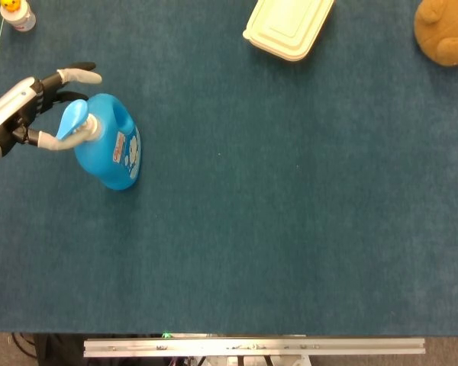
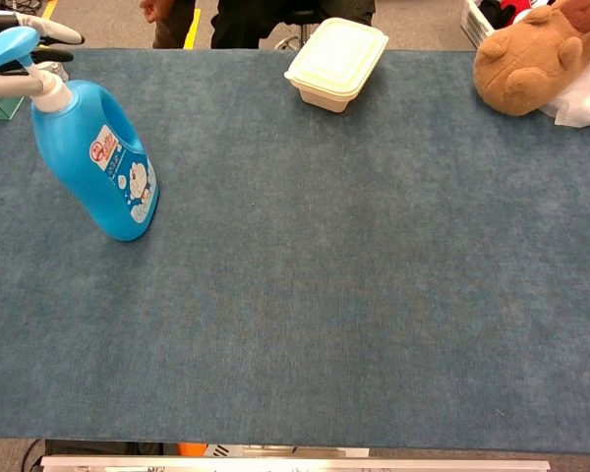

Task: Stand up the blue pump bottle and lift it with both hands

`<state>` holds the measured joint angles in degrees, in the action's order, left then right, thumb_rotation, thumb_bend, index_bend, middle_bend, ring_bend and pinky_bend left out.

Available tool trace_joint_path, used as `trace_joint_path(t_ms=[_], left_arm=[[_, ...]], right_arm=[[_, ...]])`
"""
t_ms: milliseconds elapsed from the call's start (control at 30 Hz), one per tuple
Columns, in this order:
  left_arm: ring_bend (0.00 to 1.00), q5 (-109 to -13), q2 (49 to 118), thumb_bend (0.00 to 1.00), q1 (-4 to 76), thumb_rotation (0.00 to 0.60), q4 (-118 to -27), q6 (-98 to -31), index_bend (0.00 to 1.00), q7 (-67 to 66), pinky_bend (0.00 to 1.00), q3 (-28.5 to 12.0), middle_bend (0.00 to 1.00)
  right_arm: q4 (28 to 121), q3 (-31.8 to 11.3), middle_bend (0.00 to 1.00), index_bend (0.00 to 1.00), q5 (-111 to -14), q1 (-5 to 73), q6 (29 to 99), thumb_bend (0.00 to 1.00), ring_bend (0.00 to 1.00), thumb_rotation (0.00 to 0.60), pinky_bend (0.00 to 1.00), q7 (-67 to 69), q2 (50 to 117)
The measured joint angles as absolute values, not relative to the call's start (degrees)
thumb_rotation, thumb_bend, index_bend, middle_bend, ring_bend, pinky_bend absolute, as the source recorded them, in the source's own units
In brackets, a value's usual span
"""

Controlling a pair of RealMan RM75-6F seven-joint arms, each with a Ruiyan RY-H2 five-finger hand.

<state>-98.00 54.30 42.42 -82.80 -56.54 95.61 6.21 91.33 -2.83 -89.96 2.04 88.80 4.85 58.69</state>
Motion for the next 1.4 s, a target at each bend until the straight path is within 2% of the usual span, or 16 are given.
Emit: trace_joint_path(t_ms=[233, 433, 1000, 1400], left_arm=[[0.0, -99.0, 53.6, 0.27, 42.4, 0.6, -82.7, -57.2, 0.06, 96.5, 0.13, 7.5, 0.01], [0.0, -98.4, 52.8, 0.27, 41.7, 0.6, -82.9, -57.3, 0.0, 94.7, 0.12, 8.2, 0.0], [0.0, -97.1, 49.6, 0.27, 37.4, 0.6, -84.4, -59.5, 0.0, 91.8, 0.09, 10.5, 0.0], [0.0, -91.9, 47.5, 0.27, 33.4, 0.6, -91.3, -59.7, 0.0, 81.0, 0.09, 10.0, 0.0]], right_arm=[[91.3, -2.8, 0.27, 0.13, -90.2, 2.2, 88.7, 0.02, 0.27, 0.6, 0.28, 4.9, 58.8], [91.3, -2.8, 0.27, 0.13, -90.3, 2.3, 88.8, 0.02, 0.27, 0.6, 0.28, 4.9, 58.8], [92.4, -3.6, 0.27, 0.11, -90.6, 3.0, 89.0, 0.02, 0.26, 0.6, 0.28, 4.1, 58.6], [98.1, -6.4, 0.26, 0.1, -90.9, 5.0, 89.7, 0.02, 0.26, 0.6, 0.28, -0.9, 56.8]])
